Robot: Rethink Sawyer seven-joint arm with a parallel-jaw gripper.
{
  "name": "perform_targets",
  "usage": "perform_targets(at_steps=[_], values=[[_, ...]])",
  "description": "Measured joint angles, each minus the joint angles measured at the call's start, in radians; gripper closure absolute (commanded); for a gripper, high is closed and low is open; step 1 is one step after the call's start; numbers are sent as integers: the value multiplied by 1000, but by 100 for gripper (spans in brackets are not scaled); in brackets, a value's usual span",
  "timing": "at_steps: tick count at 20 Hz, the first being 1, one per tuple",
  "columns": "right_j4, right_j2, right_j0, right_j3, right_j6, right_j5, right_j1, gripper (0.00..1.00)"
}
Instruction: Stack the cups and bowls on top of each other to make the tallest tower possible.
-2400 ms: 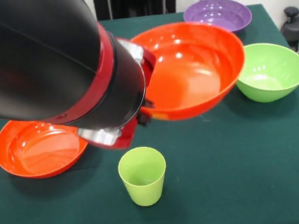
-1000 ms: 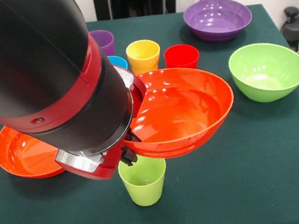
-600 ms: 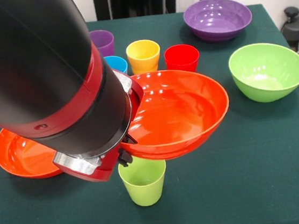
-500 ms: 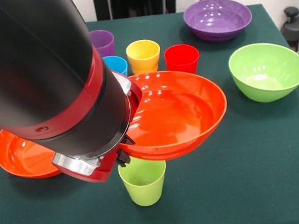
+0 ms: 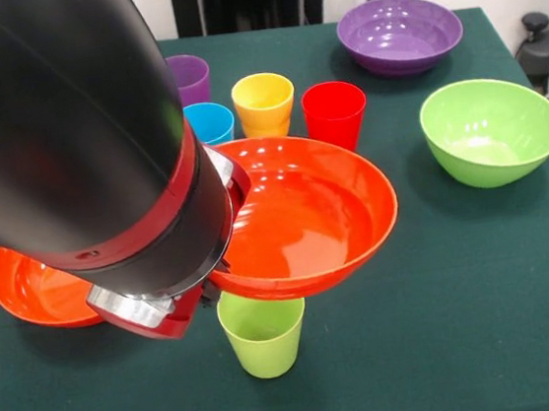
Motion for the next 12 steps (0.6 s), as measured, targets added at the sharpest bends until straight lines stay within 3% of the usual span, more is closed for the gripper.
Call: perform_targets(at_steps=[12], values=[[-4,-69,2,7,0,0,-33,100]])
